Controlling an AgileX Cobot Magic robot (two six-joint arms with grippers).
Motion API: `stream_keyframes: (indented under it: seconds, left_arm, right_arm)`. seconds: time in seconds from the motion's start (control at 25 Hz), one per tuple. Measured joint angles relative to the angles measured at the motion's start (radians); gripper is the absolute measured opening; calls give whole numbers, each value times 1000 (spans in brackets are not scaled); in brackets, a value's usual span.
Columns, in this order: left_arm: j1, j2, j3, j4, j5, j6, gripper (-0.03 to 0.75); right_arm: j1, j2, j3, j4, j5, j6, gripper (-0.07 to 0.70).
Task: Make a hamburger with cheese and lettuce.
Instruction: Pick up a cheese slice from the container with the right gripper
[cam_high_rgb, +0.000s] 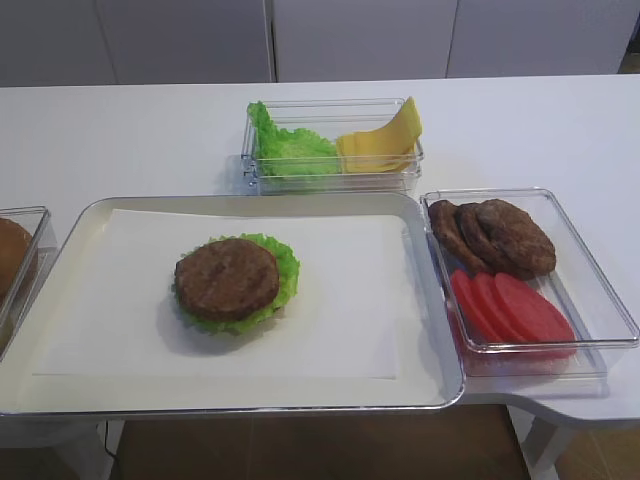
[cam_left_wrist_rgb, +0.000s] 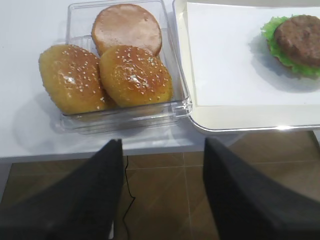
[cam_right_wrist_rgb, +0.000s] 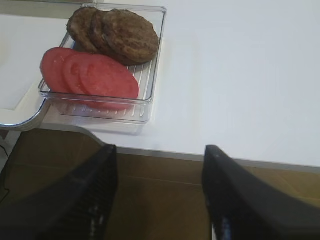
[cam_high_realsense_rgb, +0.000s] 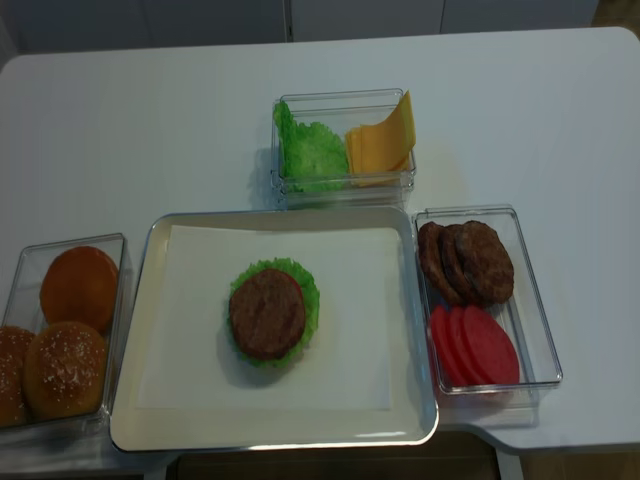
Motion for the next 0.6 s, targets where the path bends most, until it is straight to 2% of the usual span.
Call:
stream_keyframes:
  seconds: [0.6]
  left_arm:
    - [0,0,0,0,0,0,382]
  right_arm:
    - [0,0,0,0,0,0,408]
